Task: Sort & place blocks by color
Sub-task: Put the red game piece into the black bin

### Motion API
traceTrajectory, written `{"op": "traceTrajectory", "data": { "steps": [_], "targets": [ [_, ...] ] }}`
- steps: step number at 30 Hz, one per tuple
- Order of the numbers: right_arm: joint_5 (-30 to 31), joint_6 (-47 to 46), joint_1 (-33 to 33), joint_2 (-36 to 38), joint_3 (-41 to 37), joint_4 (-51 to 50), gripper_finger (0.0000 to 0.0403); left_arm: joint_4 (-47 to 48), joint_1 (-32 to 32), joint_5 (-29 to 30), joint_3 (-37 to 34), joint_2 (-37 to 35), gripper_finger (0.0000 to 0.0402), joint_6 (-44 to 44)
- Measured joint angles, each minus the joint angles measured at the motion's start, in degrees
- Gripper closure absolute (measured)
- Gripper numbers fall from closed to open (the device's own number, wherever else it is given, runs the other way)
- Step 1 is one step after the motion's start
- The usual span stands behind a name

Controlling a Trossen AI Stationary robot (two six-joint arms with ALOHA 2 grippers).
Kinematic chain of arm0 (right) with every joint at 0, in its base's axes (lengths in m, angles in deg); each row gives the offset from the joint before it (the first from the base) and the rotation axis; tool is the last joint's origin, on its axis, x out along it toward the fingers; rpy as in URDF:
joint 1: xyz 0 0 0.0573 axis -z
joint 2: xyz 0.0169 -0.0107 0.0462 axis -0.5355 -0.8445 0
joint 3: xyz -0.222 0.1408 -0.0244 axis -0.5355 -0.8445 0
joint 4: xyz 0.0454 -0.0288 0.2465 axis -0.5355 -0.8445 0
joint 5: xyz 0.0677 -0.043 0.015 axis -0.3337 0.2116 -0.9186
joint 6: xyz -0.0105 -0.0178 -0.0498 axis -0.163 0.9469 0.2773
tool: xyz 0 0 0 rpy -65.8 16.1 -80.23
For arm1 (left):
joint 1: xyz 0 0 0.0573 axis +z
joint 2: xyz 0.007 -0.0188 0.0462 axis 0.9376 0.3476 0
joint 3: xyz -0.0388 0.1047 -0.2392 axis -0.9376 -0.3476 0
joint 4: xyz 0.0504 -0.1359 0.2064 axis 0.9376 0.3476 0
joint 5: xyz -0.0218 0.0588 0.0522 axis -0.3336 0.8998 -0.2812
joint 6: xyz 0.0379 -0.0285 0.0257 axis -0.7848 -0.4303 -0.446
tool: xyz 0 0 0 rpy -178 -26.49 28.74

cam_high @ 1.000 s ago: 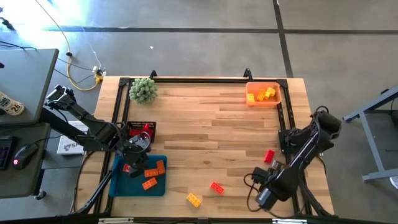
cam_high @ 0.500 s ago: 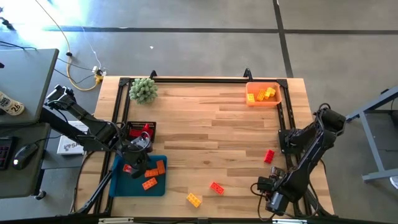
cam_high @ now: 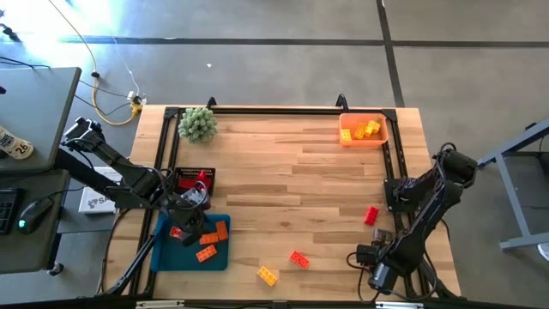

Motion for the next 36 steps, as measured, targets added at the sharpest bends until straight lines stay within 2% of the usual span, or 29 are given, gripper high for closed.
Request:
{"op": "traceTrajectory", "data": {
  "steps": [13,36],
  "targets": [
    [3.01,-0.63,0.11,0.0,0.0,1.68,0.0215,0.02,-0.01,1.33,0.0,0.0,0.0206,0.0],
    [0.01,-1.73,0.13,-6.44,0.04,3.14,0.0215,0.02,-0.01,1.72,0.0,0.0,0.0206,0.07]
  ]
}}
